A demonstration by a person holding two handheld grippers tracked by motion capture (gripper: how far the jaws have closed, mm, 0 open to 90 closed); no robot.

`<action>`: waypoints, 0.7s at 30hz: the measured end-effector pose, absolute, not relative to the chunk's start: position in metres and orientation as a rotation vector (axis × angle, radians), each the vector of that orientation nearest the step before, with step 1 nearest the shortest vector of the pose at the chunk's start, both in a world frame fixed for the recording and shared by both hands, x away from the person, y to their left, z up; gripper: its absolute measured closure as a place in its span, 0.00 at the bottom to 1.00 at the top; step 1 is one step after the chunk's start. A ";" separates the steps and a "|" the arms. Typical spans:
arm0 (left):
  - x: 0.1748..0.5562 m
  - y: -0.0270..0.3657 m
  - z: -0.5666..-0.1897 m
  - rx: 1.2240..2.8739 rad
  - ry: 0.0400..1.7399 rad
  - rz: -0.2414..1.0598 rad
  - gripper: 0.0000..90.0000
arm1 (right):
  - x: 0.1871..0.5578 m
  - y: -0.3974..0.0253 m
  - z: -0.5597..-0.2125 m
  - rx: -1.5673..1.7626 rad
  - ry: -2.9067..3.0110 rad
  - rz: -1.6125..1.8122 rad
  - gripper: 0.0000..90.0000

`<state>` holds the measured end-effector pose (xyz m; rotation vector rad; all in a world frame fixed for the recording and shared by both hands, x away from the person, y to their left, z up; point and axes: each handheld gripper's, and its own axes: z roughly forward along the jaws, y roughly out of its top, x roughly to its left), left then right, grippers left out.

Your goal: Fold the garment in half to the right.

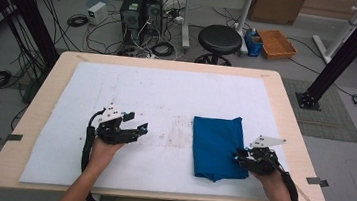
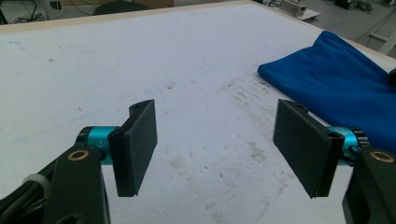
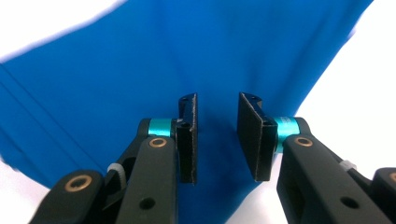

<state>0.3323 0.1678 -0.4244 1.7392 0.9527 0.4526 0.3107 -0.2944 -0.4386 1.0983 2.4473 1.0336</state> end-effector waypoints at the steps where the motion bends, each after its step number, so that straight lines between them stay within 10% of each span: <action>1: 0.332 0.168 -0.424 1.738 0.955 0.451 0.34 | 0.308 -0.297 -0.443 1.097 2.429 1.073 0.77; 6: 0.333 0.170 -0.425 1.736 0.960 0.456 0.34 | 0.309 -0.312 -0.438 1.138 2.423 1.116 0.67; 12: 0.333 0.172 -0.426 1.725 0.972 0.465 0.34 | 0.356 -0.297 -0.417 1.148 2.232 1.106 0.88; 21: 0.333 0.176 -0.428 1.721 0.987 0.462 0.33 | 0.421 -0.292 -0.443 1.395 2.153 0.950 0.89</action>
